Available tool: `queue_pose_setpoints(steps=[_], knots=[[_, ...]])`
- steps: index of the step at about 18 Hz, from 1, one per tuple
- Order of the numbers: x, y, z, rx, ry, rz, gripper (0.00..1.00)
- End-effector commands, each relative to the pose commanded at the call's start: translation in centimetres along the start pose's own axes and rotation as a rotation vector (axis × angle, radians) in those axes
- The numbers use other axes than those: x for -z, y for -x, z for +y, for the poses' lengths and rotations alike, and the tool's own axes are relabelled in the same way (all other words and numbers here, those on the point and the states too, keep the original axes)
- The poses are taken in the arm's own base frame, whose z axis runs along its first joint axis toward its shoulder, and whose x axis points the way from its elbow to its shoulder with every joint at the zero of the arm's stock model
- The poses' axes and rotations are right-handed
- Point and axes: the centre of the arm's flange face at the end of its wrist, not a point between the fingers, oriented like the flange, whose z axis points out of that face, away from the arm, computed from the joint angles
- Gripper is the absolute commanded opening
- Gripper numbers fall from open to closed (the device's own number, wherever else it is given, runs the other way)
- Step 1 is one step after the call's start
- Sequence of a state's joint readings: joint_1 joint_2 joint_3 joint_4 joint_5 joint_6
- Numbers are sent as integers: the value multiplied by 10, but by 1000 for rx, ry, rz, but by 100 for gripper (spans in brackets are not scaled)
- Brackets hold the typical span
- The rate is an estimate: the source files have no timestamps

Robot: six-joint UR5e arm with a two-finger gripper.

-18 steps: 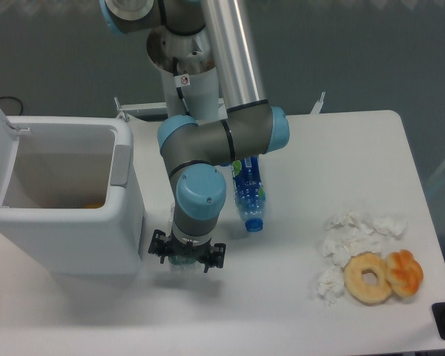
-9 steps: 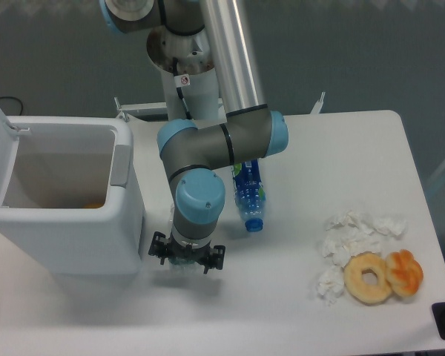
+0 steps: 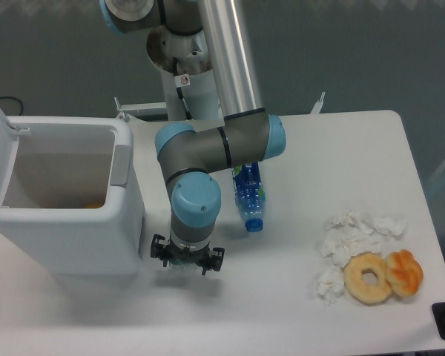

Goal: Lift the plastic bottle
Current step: 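Close the gripper fingers around the green-label bottle, then lift the held green-label bottle up and move it toward the blue-label bottle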

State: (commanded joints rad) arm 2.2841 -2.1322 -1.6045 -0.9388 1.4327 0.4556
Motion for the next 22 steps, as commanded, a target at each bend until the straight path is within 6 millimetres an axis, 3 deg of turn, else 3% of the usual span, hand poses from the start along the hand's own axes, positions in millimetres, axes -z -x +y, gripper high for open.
queue_pose_setpoints(steps=[15,20,22], knots=[[-1,-1,2,-2,4,2,57],[4,2,-1,-4,-6,-2,56],[17,8,-5,-7,-27,-14,56]])
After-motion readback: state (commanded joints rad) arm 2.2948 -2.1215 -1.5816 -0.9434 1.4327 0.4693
